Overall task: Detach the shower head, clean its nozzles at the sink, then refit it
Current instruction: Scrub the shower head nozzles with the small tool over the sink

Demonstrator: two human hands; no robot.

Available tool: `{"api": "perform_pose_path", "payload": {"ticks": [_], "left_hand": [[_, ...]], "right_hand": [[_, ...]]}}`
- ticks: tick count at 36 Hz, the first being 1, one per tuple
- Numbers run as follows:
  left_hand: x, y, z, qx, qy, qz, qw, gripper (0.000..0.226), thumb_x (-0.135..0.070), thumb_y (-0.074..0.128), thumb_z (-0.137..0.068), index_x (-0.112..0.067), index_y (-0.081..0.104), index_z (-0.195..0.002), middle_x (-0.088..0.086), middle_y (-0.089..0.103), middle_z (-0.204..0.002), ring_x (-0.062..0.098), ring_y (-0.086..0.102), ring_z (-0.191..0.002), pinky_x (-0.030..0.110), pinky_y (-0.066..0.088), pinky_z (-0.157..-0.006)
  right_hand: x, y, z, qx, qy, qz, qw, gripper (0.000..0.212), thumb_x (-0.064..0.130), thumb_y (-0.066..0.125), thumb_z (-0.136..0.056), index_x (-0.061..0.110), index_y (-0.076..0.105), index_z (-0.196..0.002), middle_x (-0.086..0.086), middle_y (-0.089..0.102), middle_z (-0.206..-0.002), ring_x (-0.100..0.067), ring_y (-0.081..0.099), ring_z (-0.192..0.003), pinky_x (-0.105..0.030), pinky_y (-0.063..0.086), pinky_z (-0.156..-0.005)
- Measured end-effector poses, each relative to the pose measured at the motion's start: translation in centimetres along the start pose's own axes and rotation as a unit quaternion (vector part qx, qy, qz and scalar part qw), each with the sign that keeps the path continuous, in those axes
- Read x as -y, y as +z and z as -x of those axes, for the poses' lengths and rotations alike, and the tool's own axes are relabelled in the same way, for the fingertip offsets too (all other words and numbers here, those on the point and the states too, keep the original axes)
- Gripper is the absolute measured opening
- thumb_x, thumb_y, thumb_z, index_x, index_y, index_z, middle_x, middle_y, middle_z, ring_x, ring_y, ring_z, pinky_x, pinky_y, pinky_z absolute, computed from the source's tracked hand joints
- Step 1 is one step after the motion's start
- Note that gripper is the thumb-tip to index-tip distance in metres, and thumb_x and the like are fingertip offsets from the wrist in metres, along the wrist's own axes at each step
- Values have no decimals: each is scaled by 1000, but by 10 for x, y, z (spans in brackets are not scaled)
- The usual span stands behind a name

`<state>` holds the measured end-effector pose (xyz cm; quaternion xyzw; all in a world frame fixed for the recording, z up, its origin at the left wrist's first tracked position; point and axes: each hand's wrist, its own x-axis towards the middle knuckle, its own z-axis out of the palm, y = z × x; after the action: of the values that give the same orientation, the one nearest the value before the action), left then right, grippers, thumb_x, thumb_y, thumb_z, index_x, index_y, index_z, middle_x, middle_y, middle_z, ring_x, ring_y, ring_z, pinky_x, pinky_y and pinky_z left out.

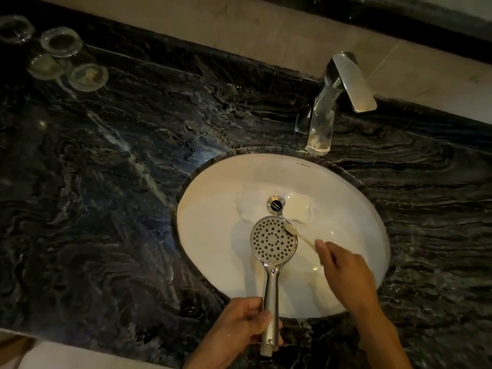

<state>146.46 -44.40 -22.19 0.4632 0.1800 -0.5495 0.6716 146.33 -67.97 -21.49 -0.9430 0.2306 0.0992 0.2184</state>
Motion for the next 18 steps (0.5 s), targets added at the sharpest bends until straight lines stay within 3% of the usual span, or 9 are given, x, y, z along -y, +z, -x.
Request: {"api": "perform_pose_path", "payload": {"ticks": [8, 10, 13, 16, 18], "left_hand": [[0, -1, 0, 7, -7, -6, 1000, 43, -19, 68, -80, 13, 64, -108, 23, 69, -85, 33, 69, -74, 39, 55, -73], [1, -2, -1, 4, -12, 4, 1000, 39, -18, 69, -80, 10, 66, -107, 23, 69, -85, 33, 69, -74, 38, 55, -72], [0, -1, -1, 2, -15, 11, 1000, 30, -18, 69, -80, 3, 71, -100, 23, 69, -86, 33, 69, -73, 37, 56, -70], [1, -1, -2, 2, -11, 2, 1000, 14, -12, 66, -89, -3, 74, -94, 23, 69, -88, 33, 69, -73, 38, 56, -71], [1, -2, -2, 1, -10, -3, 1000, 15, -5, 58, -96, -2, 73, -95, 21, 70, -88, 34, 69, -75, 39, 55, -73]], "right_hand": [[23, -4, -11, -10, 4, 47, 999, 53, 62, 21, -96, 29, 44, -62, 10, 53, -56, -6, 50, -53, -24, 28, -47], [30, 1, -5, 15, -17, 69, 997, 55, 64, 17, -95, 29, 43, -62, 10, 52, -56, -4, 49, -51, -22, 28, -46], [39, 8, 7, 40, -52, 123, 990, 60, 68, 10, -93, 26, 45, -68, 8, 55, -60, -9, 52, -53, -27, 42, -49], [42, 6, 5, 26, -50, 156, 986, 58, 68, 9, -93, 29, 45, -71, 8, 56, -60, -11, 54, -55, -31, 48, -52], [44, 2, -3, -3, -44, 166, 985, 57, 66, 12, -96, 28, 46, -69, 9, 51, -57, -10, 50, -50, -29, 43, -48]]}}
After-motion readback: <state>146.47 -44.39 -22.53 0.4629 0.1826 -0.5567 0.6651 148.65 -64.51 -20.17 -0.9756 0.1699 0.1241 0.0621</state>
